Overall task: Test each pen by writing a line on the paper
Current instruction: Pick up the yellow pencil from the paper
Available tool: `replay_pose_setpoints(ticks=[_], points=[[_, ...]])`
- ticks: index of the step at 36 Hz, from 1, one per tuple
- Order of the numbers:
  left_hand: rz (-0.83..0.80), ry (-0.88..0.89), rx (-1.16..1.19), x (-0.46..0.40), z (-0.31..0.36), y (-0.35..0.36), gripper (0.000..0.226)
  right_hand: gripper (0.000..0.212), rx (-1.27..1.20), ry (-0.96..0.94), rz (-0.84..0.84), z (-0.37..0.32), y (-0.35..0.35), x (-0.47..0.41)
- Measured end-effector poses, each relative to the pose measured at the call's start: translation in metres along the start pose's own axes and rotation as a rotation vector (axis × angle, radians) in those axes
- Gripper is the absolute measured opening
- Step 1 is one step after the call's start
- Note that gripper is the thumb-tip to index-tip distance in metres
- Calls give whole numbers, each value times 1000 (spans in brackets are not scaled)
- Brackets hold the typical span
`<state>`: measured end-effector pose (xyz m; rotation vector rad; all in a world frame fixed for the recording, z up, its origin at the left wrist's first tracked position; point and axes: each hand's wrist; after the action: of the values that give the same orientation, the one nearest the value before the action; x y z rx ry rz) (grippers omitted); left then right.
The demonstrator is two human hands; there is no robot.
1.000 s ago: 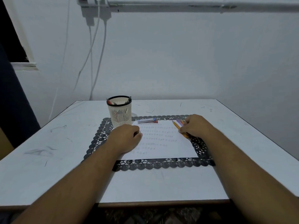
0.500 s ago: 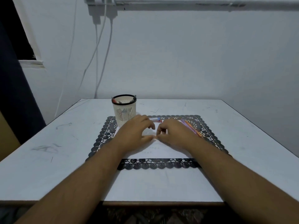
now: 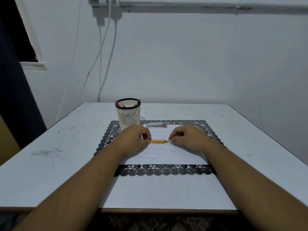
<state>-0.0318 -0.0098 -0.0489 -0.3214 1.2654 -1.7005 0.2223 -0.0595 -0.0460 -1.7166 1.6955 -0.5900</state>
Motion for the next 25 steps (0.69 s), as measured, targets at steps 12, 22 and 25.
replay_pose_setpoints(ticks=[12, 22, 25], points=[[-22, -16, 45, -1, -2, 1, 7, 7, 63, -11, 4, 1, 11, -6], [-37, -3, 48, -2, -2, 0, 6, 8, 73, 4, 90, 4, 10, -11], [-34, 1, 39, -2, -1, 0, 7, 6, 53, -28, 70, -3, 16, -12]])
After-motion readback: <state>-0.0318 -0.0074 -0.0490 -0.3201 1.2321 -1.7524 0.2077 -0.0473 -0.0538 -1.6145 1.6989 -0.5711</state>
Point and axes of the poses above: each hand's wrist, its own x-axis away from the middle knuckle, its own y-axis out of the palm, z = x × y, and after that the axes turned 2 degrees about -y, right-handed
